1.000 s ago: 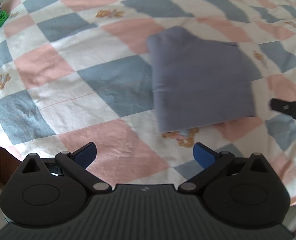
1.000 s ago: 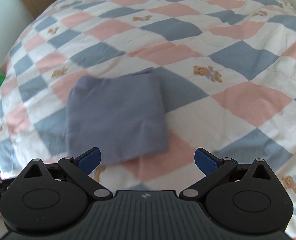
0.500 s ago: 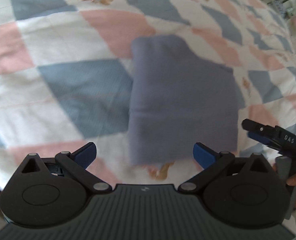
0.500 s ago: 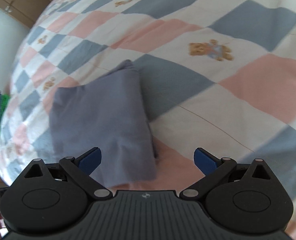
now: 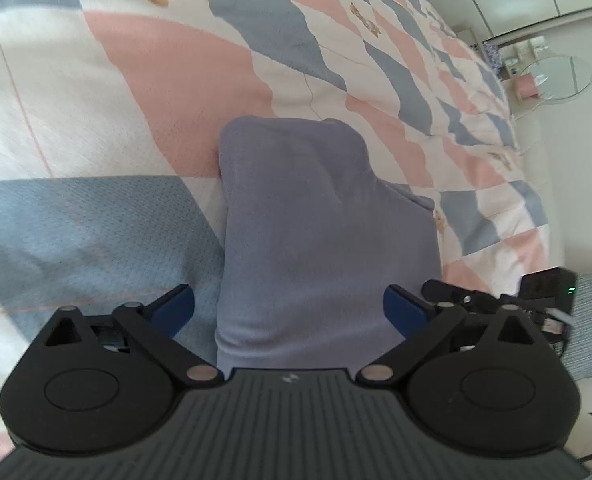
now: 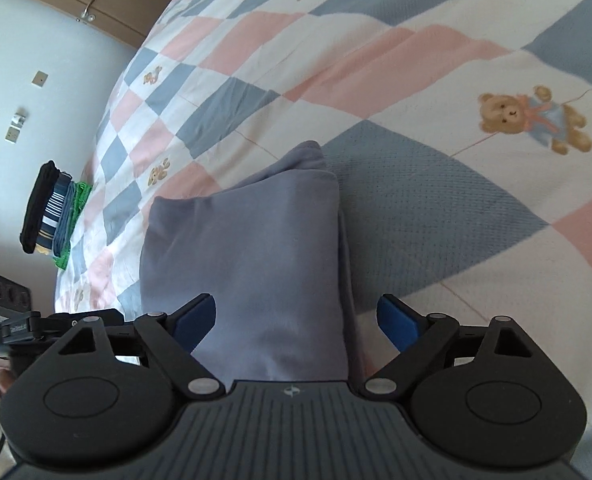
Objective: Fold clothes
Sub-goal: 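Close the left gripper on the pants edge while the right gripper grasps beside it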
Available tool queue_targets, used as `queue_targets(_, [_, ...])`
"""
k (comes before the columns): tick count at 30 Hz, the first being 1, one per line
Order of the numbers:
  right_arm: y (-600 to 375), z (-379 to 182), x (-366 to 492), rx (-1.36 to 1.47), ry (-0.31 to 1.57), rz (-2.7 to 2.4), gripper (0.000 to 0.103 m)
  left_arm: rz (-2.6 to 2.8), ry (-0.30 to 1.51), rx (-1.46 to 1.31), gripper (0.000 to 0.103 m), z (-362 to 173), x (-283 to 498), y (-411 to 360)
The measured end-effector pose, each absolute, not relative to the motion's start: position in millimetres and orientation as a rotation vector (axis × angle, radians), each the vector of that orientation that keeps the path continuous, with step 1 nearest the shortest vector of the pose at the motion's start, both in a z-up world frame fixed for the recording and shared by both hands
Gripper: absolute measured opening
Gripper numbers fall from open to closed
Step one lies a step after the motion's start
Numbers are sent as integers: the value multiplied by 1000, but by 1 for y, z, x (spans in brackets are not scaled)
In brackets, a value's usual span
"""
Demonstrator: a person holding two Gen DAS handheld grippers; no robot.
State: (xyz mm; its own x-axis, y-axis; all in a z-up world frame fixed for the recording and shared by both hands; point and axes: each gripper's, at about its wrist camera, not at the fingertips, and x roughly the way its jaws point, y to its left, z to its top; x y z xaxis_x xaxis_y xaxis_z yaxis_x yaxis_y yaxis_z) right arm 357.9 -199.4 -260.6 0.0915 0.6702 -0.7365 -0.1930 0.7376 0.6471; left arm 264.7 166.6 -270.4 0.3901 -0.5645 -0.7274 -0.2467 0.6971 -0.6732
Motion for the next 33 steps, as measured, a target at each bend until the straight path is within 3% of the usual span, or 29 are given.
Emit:
queue_targets(8, [-206, -293, 371, 574, 1401, 739, 85, -307, 1137, -956, 81, -301, 270, 168])
queue_targets(10, [-205, -299, 372, 607, 1407, 750, 85, -312, 1129, -974, 72, -306, 270, 167])
queue_targets(13, [-198, -304, 372, 615, 1412, 769, 84, -297, 1128, -995, 46, -311, 269, 168])
queue_targets(14, [-194, -305, 371, 610, 1414, 777, 74, -289, 1131, -999, 39, -312, 269, 168])
queue_targets(17, [-184, -306, 367, 594, 1414, 773, 52, -289, 1119, -1002, 32, -308, 264, 170])
queue_targets(20, [-183, -301, 364, 600, 1391, 744, 37, -304, 1095, -999, 28, -298, 258, 172])
queue_targets(33, [-106, -235, 347, 490, 1409, 832, 34, -150, 907, -1128, 28, -238, 140, 263])
